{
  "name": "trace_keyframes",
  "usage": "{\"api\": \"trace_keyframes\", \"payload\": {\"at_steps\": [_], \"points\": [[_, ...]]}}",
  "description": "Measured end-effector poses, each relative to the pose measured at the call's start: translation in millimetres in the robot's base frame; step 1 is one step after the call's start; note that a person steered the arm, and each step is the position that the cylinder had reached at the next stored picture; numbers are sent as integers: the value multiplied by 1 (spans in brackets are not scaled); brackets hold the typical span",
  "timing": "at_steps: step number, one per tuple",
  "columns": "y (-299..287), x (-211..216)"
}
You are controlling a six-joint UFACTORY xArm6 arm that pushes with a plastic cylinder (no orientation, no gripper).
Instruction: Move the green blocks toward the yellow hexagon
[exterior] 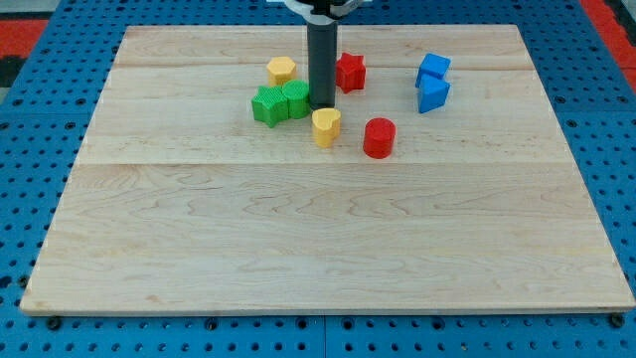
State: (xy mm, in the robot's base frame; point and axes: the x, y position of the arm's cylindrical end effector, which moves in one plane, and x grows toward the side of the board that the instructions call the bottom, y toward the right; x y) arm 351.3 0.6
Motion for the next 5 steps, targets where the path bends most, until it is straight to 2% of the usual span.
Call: {"api": "trace_keyframes", "payload": {"at_steps": [4,5], "points": [[-45,0],[-75,0]]}}
